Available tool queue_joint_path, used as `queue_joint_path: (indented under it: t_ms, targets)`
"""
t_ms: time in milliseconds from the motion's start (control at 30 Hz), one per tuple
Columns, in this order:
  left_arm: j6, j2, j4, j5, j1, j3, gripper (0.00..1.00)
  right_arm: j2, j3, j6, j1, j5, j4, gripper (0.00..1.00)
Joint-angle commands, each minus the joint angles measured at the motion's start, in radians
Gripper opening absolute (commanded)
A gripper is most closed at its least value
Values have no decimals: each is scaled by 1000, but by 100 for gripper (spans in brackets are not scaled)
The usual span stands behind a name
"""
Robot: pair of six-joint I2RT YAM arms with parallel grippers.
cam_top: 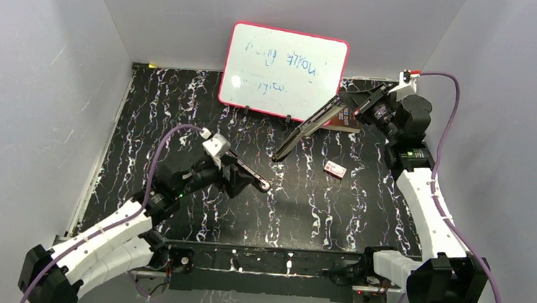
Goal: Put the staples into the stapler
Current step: Open the stapler at the center of the board.
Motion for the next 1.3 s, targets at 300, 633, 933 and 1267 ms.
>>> queue_joint_path:
  t_ms: [300,633,933,1267]
  targets:
    - [216,479,231,218,0,444,86,-23,-46,90,-2,-148,176,0]
    - [201,679,297,352,-12,532,90,-30,-65,98,-2,-160,181,0]
    - [233,730,280,365,-27,573,66,-27,-88,106,-2,-166,190,0]
    - [281,779,175,425,-37,636,30,-33,-125,122,-2,-167,207,0]
